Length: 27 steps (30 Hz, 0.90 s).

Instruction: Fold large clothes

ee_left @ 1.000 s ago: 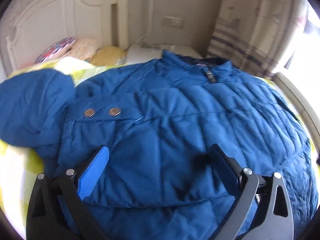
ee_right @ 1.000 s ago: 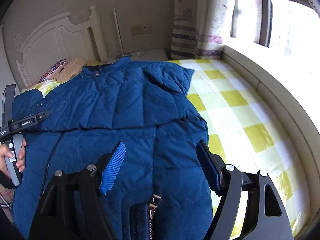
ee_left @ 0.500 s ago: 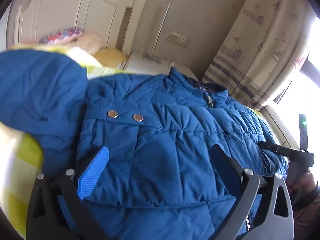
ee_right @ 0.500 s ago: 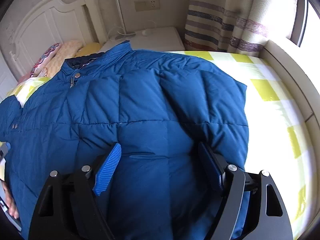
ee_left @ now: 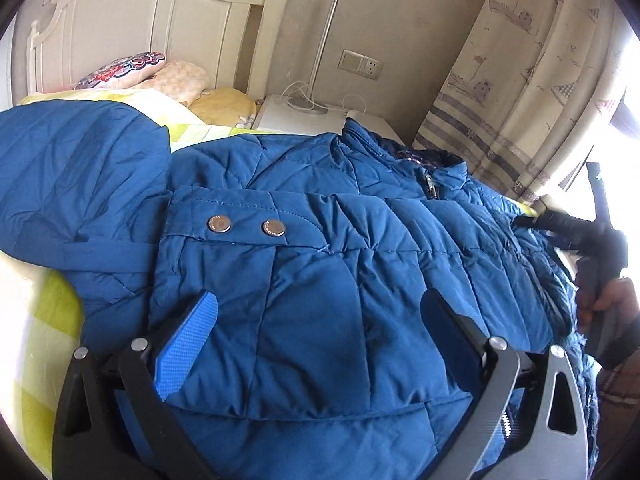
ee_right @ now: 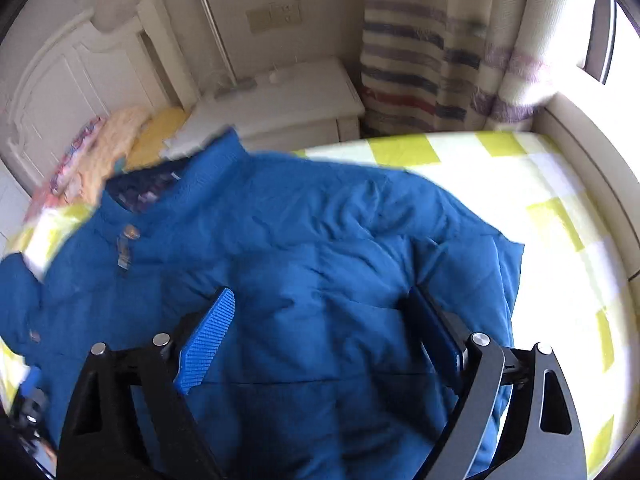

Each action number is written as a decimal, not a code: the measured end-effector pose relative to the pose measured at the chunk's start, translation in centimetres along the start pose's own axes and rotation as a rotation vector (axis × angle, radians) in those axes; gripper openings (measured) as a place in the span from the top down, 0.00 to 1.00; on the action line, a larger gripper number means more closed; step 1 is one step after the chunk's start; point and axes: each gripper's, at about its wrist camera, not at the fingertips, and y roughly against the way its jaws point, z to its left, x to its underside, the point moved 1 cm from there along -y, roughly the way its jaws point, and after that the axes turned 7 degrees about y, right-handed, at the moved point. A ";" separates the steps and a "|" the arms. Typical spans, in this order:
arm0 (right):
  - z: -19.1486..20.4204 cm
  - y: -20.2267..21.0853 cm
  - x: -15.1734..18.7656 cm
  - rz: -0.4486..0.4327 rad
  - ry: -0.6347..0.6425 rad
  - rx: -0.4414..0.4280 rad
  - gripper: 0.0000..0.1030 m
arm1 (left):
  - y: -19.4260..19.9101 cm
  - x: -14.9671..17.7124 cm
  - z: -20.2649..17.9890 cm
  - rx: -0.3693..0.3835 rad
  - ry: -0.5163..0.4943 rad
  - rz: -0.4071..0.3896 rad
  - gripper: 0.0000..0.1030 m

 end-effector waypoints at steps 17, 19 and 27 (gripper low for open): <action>7.3 5.4 8.5 0.009 0.265 -0.010 0.05 | -0.1 0.0 0.0 -0.008 -0.007 0.006 0.02; 6.8 3.9 9.9 0.041 0.258 -0.012 0.05 | 0.0 0.0 0.1 0.000 -0.001 0.004 0.02; 8.0 8.7 11.2 -0.070 0.219 -0.046 0.05 | 1.3 -0.3 1.5 0.086 0.066 -0.043 0.02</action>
